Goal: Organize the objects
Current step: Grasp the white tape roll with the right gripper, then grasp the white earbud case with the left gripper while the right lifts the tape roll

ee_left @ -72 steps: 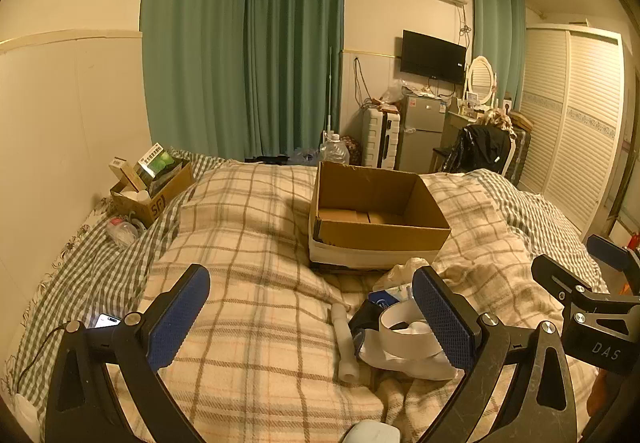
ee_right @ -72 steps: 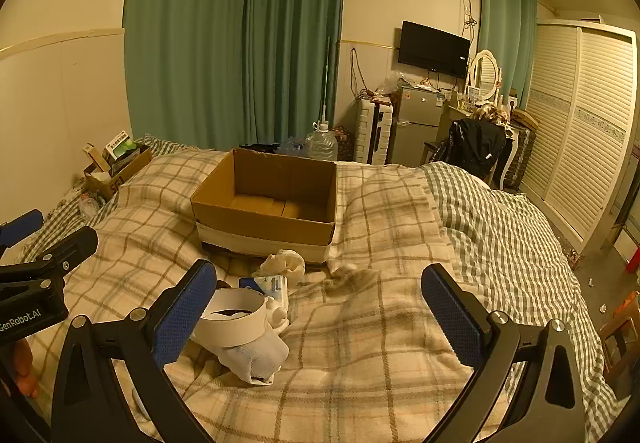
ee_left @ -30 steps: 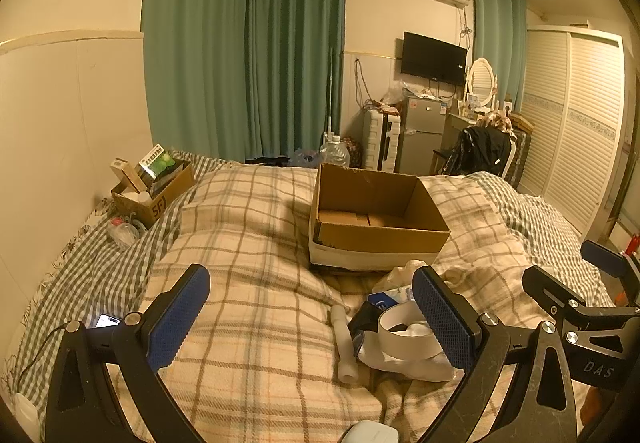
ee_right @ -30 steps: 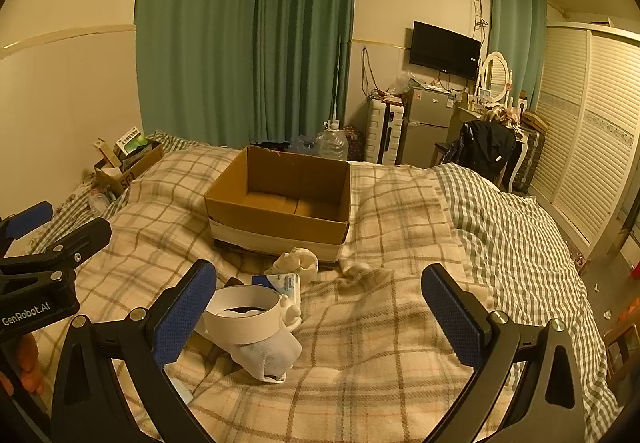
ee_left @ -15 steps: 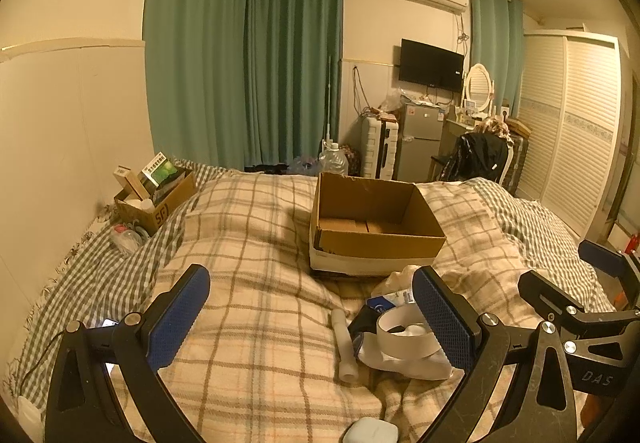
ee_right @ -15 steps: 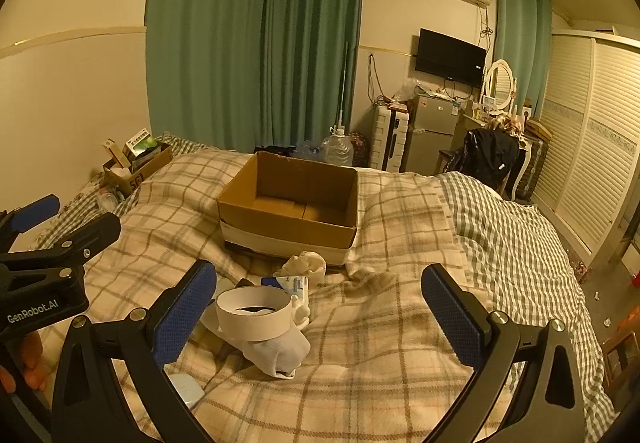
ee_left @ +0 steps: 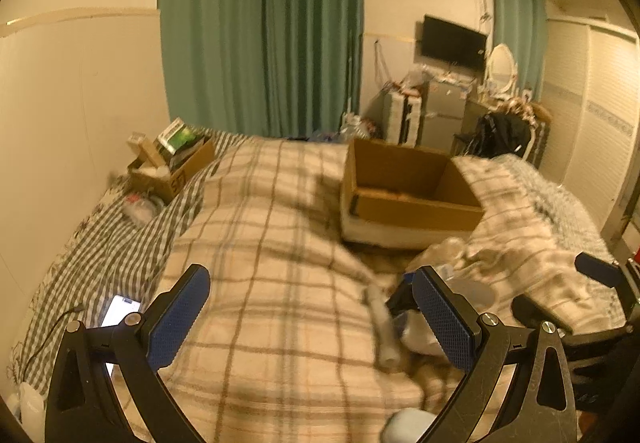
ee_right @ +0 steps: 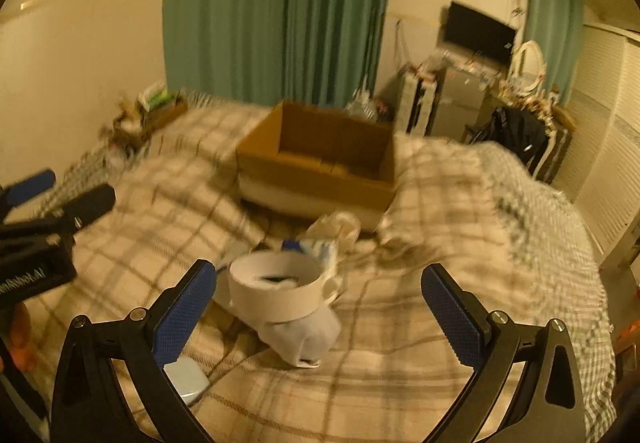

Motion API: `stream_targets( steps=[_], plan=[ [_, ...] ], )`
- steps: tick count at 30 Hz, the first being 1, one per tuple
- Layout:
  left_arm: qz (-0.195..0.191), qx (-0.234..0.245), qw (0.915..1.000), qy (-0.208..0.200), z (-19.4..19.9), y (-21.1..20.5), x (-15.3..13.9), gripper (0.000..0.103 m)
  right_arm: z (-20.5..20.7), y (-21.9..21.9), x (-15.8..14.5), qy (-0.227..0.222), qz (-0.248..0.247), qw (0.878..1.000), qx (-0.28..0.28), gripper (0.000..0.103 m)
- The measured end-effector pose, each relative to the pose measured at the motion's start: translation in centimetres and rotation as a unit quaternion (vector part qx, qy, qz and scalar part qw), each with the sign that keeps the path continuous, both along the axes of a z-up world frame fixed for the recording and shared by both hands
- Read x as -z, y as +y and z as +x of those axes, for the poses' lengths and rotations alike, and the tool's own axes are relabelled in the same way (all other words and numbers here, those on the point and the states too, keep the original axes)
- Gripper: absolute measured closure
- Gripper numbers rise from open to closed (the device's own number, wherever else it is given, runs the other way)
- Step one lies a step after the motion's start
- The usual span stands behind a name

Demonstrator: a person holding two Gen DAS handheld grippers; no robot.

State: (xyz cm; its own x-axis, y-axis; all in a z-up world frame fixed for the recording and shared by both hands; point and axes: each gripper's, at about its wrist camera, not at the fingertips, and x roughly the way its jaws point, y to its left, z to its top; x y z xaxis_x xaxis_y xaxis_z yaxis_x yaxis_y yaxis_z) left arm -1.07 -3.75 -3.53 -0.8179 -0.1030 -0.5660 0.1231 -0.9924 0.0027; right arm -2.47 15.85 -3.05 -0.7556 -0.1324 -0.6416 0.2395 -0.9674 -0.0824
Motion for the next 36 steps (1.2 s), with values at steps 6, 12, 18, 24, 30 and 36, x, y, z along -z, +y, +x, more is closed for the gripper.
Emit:
stream_targets(
  steps=[6,12,18,24,30,36],
  plan=[
    [-0.017,-0.012,0.9989,-0.042,-1.4,-0.8,3.3,0.0,-3.1,-1.9,4.1,-0.059,0.016,0.998,-0.027,0.0],
    [-0.026,-0.003,0.9966,-0.078,-2.4,-0.3,5.5,0.0,-6.1,-2.6,6.6,-0.108,0.01,0.993,-0.041,0.007],
    [-0.037,0.015,0.9945,-0.097,-2.7,0.7,6.2,0.0,-6.0,-2.2,7.0,-0.113,-0.012,0.992,-0.048,0.019],
    [-0.043,0.052,0.9917,-0.11,-1.0,2.5,6.0,0.002,-2.9,1.4,3.2,-0.057,-0.032,0.998,-0.005,0.019],
    [-0.047,0.105,0.984,-0.136,1.6,5.2,6.5,0.007,0.2,3.5,0.9,-0.031,-0.028,0.999,0.012,0.019],
    [-0.041,0.159,0.9682,-0.188,3.5,8.2,9.0,0.022,2.8,4.7,0.8,-0.029,-0.014,0.999,0.024,0.019]
  ],
)
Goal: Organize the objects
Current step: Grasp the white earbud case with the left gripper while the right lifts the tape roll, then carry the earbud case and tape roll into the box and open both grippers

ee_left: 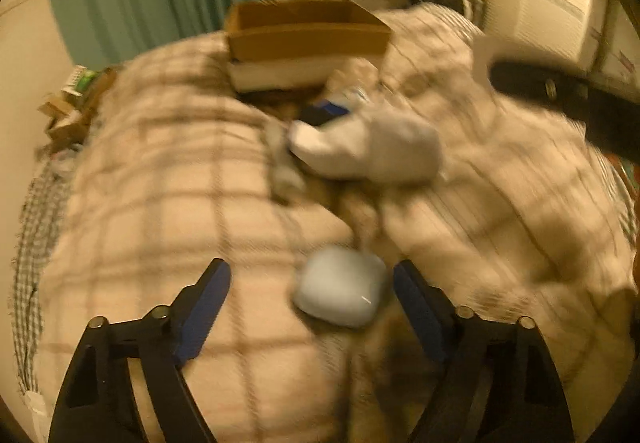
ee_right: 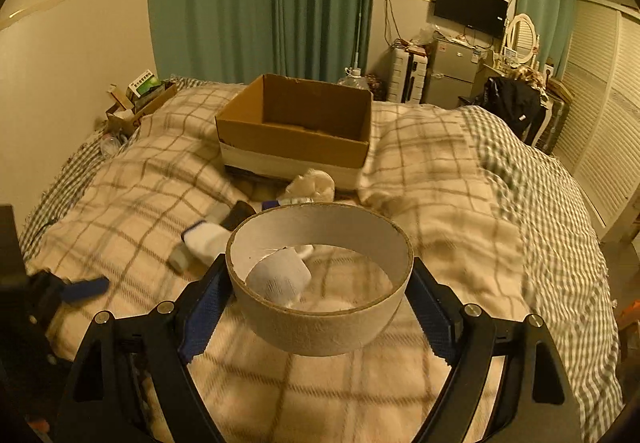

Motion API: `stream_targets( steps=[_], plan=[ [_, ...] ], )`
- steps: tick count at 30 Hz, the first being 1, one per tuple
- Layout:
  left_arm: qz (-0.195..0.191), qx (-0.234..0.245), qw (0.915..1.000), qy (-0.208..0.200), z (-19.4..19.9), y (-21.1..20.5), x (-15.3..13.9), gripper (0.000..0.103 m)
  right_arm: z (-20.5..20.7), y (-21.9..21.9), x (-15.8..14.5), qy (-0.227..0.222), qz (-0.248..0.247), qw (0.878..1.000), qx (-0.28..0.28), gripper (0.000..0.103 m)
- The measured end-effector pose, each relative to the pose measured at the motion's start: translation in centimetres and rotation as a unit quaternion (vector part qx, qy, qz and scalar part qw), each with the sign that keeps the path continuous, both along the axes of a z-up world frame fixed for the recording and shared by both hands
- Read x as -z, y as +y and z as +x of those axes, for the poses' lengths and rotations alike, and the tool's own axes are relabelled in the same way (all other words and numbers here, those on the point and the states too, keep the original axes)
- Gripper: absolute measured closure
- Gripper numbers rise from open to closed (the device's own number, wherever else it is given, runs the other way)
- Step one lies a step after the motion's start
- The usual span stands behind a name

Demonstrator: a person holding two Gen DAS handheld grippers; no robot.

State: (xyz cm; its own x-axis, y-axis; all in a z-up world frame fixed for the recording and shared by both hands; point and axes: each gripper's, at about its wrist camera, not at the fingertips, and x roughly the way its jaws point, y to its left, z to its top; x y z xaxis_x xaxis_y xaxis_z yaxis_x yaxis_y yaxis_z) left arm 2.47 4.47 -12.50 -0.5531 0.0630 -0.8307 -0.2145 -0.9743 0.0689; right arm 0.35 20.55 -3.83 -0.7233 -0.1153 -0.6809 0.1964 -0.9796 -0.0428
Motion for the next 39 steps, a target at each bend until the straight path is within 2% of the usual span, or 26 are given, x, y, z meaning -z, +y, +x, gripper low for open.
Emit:
stream_targets(
  steps=[2,4,7,15,22,28,34,39],
  plan=[
    [-0.005,0.015,0.9997,-0.017,-0.3,0.7,1.0,0.023,0.5,0.2,0.1,-0.001,0.001,1.0,0.002,0.019],
    [0.006,0.017,0.9995,-0.028,-0.5,0.7,1.4,0.025,0.9,0.2,0.1,-0.002,0.003,1.0,0.002,0.019],
    [0.029,0.028,0.9985,-0.039,-0.7,0.3,1.4,0.049,1.5,0.0,-0.1,0.003,0.009,1.0,0.002,0.019],
    [0.061,0.002,0.9976,0.033,0.4,-0.8,-2.6,0.05,2.5,-0.4,-1.1,0.02,0.007,1.0,-0.009,0.019],
    [0.092,-0.008,0.9931,0.073,-2.6,-2.3,-7.3,0.05,1.2,-0.5,-3.3,0.043,-0.001,0.999,-0.02,0.019],
    [0.104,0.002,0.9884,0.111,-6.6,-3.0,-11.4,0.05,-2.0,-1.3,-6.4,0.076,0.004,0.997,-0.027,0.019],
    [0.11,-0.006,0.9802,0.164,-12.7,-3.4,-16.2,0.05,-6.9,-1.4,-10.1,0.101,-0.005,0.995,-0.026,0.019],
    [0.105,-0.014,0.977,0.185,-18.2,-3.0,-17.9,0.05,-12.3,-1.6,-12.6,0.119,0.0,0.993,-0.028,0.019]
  ],
)
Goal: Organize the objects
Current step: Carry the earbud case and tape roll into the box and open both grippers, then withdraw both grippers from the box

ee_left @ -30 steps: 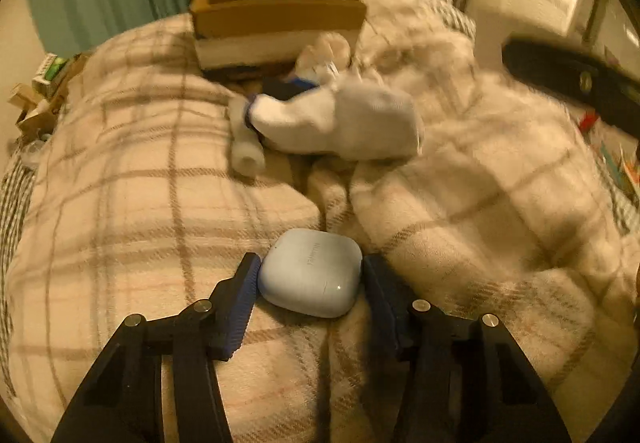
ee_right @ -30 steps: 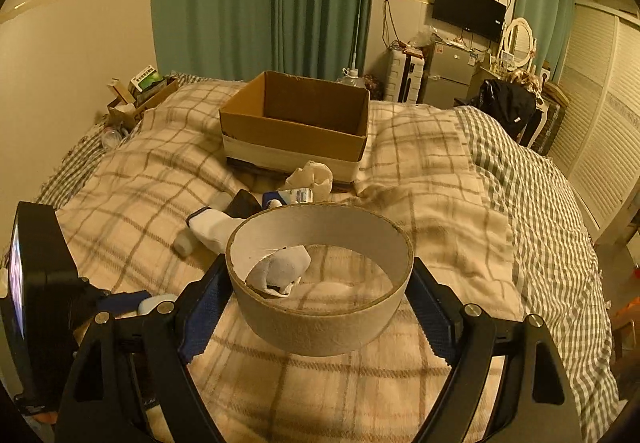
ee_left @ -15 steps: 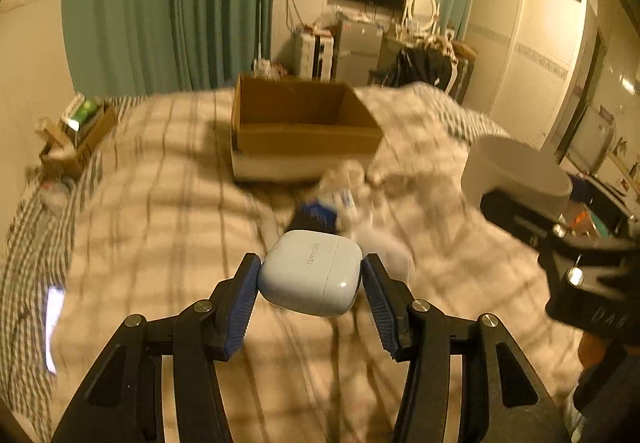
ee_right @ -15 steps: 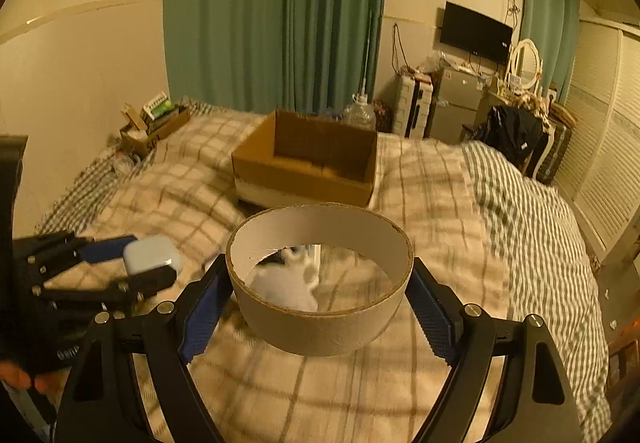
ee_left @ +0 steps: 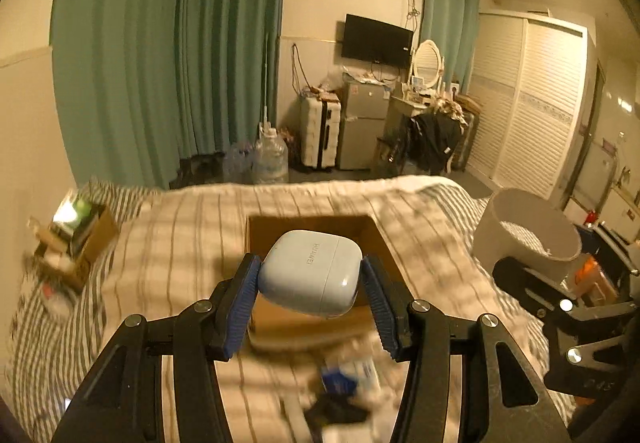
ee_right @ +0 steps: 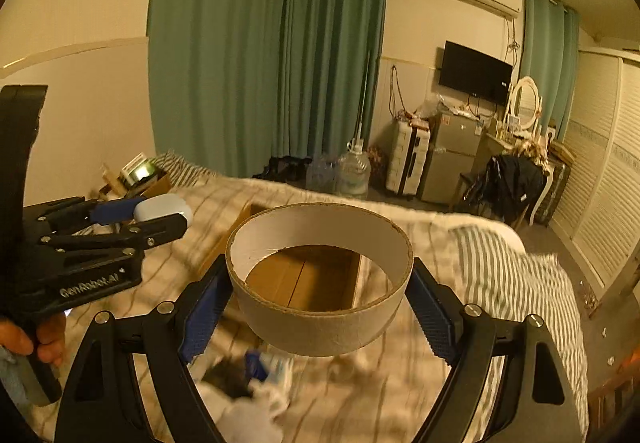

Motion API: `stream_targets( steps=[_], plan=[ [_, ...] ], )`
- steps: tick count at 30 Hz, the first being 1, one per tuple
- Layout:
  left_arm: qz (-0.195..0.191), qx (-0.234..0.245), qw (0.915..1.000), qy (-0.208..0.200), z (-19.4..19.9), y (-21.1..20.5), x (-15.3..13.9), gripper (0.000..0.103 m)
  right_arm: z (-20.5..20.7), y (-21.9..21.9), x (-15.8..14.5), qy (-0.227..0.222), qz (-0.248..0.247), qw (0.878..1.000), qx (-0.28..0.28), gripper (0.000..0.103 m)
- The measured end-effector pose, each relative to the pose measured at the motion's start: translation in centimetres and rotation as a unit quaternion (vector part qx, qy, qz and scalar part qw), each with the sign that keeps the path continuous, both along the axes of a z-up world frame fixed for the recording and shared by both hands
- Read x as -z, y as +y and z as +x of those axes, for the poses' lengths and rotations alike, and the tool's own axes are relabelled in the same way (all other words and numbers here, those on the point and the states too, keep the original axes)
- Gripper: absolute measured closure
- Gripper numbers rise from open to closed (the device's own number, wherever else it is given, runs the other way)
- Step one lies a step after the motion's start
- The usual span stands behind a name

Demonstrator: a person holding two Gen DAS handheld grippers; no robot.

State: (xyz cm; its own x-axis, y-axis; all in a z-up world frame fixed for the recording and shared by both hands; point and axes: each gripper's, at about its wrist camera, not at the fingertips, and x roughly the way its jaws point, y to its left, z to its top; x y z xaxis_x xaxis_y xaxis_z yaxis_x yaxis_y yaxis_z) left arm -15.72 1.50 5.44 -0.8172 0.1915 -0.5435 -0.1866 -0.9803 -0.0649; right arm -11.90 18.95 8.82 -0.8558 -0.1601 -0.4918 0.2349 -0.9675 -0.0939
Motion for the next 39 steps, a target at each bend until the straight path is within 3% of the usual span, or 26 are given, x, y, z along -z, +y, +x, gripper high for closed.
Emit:
stream_targets(
  steps=[6,12,16,21,22,23,24,26,30,37,39],
  plan=[
    [-0.028,-0.018,0.9989,-0.034,-6.8,1.0,3.2,0.05,-8.0,0.3,1.3,-0.042,-0.023,0.999,-0.016,0.019],
    [-0.037,-0.015,0.9957,-0.083,-11.0,1.1,8.9,0.05,-14.9,0.3,6.1,-0.098,-0.018,0.995,-0.021,0.019],
    [-0.035,-0.005,0.994,-0.103,-12.3,1.3,11.7,0.05,-17.2,0.1,9.4,-0.114,-0.006,0.993,-0.014,0.019],
    [-0.02,0.001,0.9937,-0.11,-13.3,1.6,12.9,0.047,-18.3,0.3,11.9,-0.117,0.0,0.993,-0.014,0.018],
    [-0.016,0.001,0.994,-0.108,-13.3,1.4,12.9,0.045,-18.3,0.3,12.1,-0.116,-0.005,0.993,-0.019,0.018],
    [-0.015,0.0,0.9945,-0.104,-13.1,1.2,12.7,0.036,-18.3,0.5,12.1,-0.116,-0.01,0.993,-0.024,0.017],
    [-0.017,-0.003,0.9949,-0.099,-12.9,1.0,12.4,0.021,-18.1,0.9,11.9,-0.114,-0.022,0.993,-0.025,0.011],
    [-0.02,-0.01,0.9967,-0.078,-11.9,0.8,11.2,0.011,-17.2,1.0,11.1,-0.102,-0.026,0.994,-0.014,0.006],
    [-0.022,-0.014,0.9981,-0.057,-9.5,0.3,8.7,0.011,-14.5,1.3,8.2,-0.073,-0.016,0.997,-0.004,0.006],
    [-0.021,-0.029,0.9993,-0.013,-3.0,-1.0,2.8,0.01,-5.7,1.8,0.9,-0.014,0.0,1.0,0.001,0.006],
    [-0.028,-0.041,0.9987,0.004,-0.2,-1.3,1.4,0.0,-2.9,1.6,-0.6,-0.001,0.0,1.0,-0.005,0.006]
  ],
)
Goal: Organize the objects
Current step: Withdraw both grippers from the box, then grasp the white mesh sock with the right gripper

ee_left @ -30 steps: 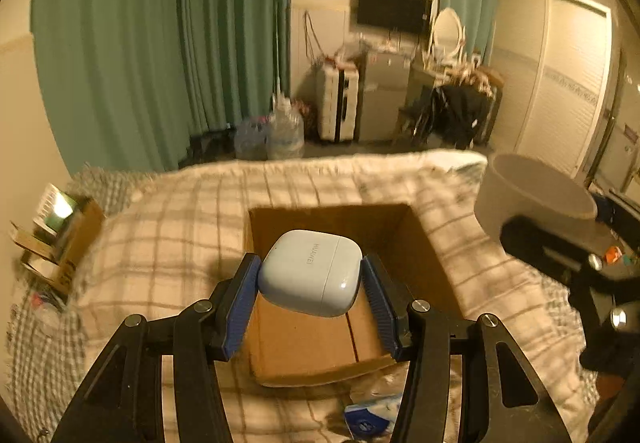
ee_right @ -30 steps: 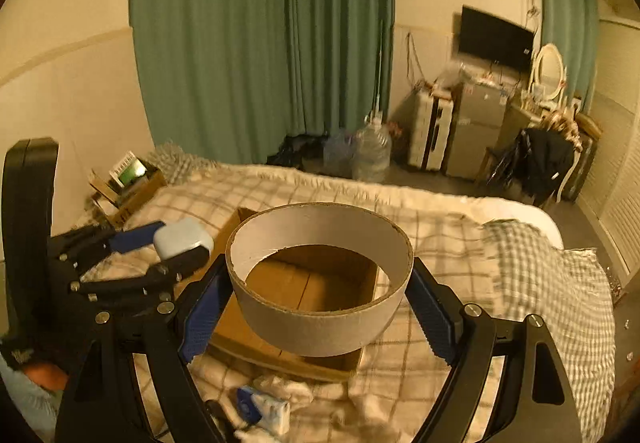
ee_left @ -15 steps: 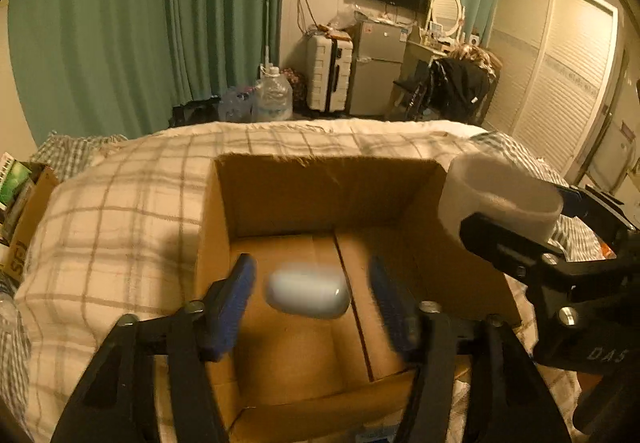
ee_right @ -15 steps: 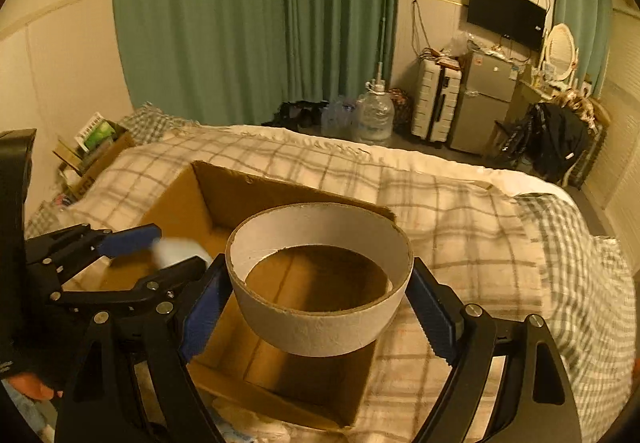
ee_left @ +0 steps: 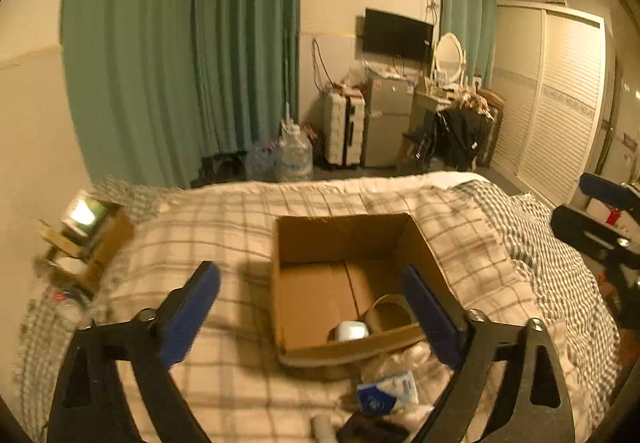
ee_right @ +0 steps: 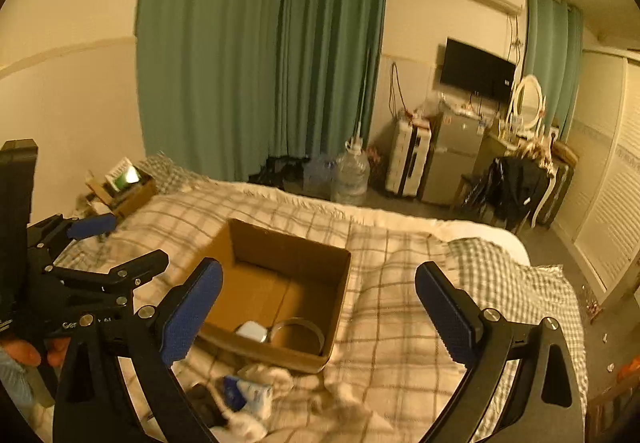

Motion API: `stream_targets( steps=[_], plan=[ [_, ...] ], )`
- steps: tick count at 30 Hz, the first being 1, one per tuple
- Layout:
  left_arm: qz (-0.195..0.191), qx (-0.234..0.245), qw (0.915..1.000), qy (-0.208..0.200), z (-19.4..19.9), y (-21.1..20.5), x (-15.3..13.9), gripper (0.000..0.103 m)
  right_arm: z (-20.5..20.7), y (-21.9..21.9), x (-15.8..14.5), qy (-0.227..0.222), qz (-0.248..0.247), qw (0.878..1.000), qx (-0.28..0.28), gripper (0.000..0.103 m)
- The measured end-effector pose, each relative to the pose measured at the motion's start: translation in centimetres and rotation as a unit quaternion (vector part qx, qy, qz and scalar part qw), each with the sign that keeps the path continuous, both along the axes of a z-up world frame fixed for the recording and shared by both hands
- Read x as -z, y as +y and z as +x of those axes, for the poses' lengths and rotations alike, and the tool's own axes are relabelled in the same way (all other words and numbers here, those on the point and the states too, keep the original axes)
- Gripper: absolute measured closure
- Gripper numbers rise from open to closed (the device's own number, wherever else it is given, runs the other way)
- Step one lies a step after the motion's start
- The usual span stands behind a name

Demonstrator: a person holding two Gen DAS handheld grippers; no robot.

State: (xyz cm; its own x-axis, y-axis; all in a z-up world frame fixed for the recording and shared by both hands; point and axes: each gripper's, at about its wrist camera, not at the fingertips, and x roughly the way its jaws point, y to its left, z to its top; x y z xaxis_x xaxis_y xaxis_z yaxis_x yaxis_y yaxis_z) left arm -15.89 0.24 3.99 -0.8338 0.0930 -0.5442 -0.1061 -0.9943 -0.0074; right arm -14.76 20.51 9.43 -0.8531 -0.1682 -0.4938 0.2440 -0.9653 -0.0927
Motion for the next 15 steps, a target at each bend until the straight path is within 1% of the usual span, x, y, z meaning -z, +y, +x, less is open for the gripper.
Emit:
stream_targets(
  steps=[2,4,7,10,12,14,15],
  plan=[
    [0.001,-0.006,0.9999,0.009,2.3,-0.4,-0.6,0.0,2.5,-0.5,-0.9,0.01,0.003,1.0,-0.006,0.006],
    [0.0,-0.012,0.9999,0.007,4.1,-0.9,-0.6,0.0,4.5,-1.0,-1.4,0.016,0.009,1.0,-0.014,0.006],
    [0.008,-0.024,0.9997,-0.001,6.5,-1.6,0.2,0.0,7.3,-1.9,-0.7,0.014,0.017,1.0,-0.017,0.006],
    [0.013,-0.035,0.9993,-0.006,8.3,-1.9,1.8,0.0,9.3,-2.1,1.5,0.003,0.009,1.0,-0.021,0.006],
    [0.01,-0.052,0.9985,-0.011,9.5,-2.1,3.5,0.0,9.8,-2.1,3.5,-0.012,0.003,1.0,-0.02,0.006],
    [0.006,-0.091,0.9957,-0.017,10.3,-2.5,5.5,0.0,9.6,-2.3,6.4,-0.038,0.001,0.999,-0.014,0.006],
    [0.005,-0.1,0.9948,-0.022,10.4,-2.7,6.4,0.0,9.3,-2.2,7.9,-0.054,0.004,0.998,-0.009,0.006]
  ],
)
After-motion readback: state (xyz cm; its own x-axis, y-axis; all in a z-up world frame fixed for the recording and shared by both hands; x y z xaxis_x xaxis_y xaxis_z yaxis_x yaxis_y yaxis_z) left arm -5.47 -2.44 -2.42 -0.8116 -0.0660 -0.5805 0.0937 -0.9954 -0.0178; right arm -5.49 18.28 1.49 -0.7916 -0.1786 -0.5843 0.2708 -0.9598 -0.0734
